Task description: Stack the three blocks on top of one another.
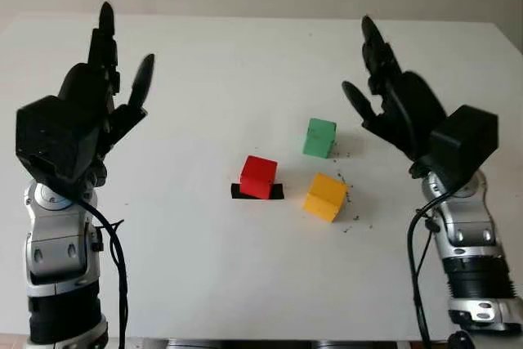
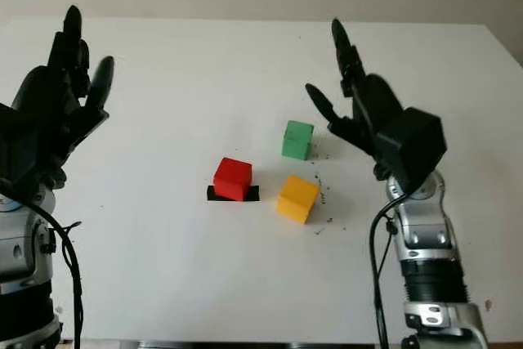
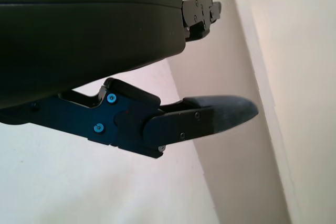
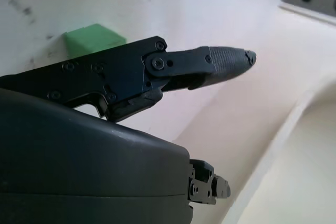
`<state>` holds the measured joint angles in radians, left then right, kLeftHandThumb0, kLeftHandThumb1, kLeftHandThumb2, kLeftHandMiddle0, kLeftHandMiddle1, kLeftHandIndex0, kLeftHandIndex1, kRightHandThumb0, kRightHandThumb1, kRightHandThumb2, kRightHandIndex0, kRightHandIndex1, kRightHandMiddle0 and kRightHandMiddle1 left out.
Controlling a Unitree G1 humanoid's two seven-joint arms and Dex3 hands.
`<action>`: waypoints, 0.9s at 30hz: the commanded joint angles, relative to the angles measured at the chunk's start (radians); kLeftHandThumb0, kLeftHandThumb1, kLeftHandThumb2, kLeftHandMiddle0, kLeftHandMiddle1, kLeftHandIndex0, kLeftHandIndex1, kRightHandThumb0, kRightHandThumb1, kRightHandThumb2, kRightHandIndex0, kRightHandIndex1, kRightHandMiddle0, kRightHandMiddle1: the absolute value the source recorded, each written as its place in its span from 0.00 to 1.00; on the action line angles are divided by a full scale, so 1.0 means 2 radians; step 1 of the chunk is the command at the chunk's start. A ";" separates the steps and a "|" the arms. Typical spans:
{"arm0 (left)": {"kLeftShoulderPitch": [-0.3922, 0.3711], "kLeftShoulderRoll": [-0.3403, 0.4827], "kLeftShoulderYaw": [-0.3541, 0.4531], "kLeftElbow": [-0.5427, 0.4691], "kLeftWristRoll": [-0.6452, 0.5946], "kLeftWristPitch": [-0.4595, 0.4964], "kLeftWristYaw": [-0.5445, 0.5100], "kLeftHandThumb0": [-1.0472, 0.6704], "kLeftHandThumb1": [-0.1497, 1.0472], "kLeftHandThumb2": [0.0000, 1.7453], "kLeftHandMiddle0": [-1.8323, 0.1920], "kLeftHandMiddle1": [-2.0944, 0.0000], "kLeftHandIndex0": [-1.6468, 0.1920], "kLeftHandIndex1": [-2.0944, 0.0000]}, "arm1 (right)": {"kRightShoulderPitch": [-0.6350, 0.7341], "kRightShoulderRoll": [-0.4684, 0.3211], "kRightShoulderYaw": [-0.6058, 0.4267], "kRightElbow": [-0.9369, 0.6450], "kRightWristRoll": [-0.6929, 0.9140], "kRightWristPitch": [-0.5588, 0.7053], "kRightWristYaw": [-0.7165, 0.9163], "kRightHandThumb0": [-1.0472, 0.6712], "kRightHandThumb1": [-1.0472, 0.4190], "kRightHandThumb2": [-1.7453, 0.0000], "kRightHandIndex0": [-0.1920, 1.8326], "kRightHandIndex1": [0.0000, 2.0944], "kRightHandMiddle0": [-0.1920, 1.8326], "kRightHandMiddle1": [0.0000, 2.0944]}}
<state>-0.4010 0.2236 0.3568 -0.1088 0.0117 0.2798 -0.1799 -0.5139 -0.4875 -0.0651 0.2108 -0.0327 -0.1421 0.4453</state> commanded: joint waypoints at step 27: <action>-0.008 0.034 -0.029 0.063 -0.055 -0.024 0.039 0.24 1.00 0.35 0.94 0.97 0.94 0.96 | -0.098 -0.226 0.111 -0.013 -0.183 -0.372 0.128 0.24 0.21 0.97 0.09 0.03 0.34 0.06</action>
<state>-0.4055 0.2782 0.3049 0.0220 -0.0949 0.2449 -0.1044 -0.7318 -0.9243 0.1574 0.1924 -0.3913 -0.8773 0.7111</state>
